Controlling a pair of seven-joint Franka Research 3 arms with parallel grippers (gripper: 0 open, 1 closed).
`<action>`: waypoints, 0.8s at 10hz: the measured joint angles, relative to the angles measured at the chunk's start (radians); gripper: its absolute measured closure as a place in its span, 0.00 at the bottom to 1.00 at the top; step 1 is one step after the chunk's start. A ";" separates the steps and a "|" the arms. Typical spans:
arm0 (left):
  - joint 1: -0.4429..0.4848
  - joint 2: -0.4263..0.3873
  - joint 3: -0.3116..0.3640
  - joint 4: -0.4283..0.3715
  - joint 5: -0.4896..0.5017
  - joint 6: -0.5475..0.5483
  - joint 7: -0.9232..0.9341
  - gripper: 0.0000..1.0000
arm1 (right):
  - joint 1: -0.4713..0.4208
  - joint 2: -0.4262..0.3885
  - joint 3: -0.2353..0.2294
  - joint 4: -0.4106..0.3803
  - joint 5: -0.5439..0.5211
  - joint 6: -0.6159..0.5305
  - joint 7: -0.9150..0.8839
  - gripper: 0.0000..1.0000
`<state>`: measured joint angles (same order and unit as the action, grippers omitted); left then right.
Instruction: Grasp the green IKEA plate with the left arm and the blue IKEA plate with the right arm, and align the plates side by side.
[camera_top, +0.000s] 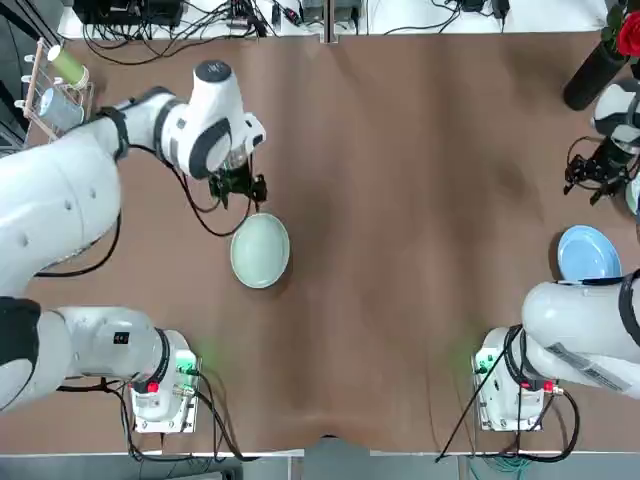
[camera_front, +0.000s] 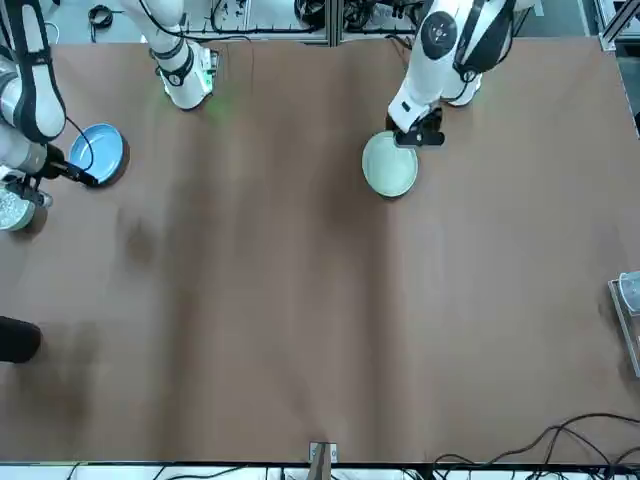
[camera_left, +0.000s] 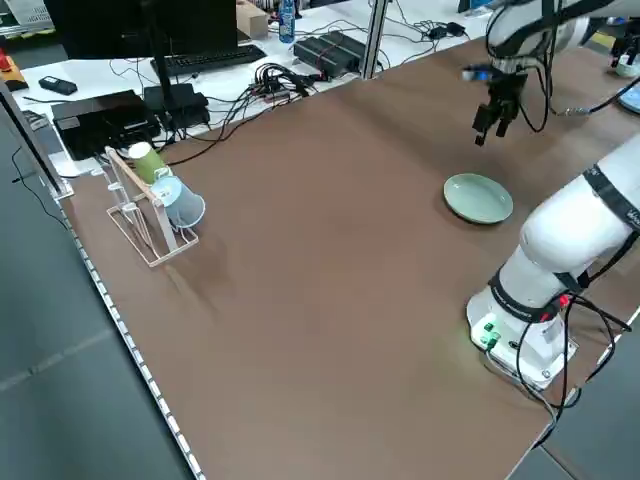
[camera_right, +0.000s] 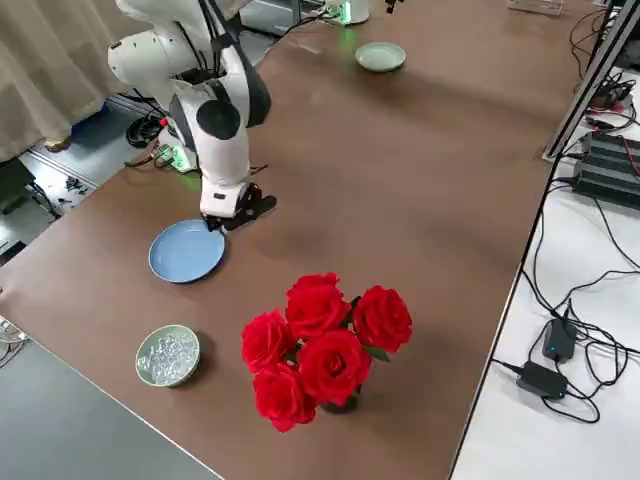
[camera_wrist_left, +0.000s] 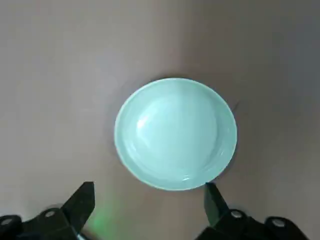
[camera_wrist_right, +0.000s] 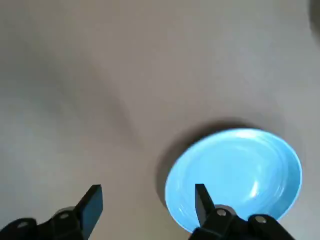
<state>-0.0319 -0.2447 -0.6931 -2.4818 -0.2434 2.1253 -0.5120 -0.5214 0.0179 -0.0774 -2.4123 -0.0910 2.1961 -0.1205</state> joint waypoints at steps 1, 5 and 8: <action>-0.001 0.066 -0.035 -0.010 0.000 0.082 -0.055 0.04 | -0.037 0.001 -0.001 -0.010 0.000 0.013 -0.001 0.17; -0.004 0.334 -0.054 -0.006 0.116 0.264 -0.197 0.04 | -0.124 0.107 0.000 -0.048 0.000 0.150 -0.022 0.17; -0.004 0.447 -0.052 0.003 0.256 0.296 -0.312 0.07 | -0.138 0.191 0.002 -0.079 0.000 0.277 -0.030 0.17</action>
<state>-0.0356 0.2024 -0.7453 -2.4792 0.0130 2.4216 -0.8240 -0.6591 0.2089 -0.0750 -2.4909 -0.0909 2.4727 -0.1504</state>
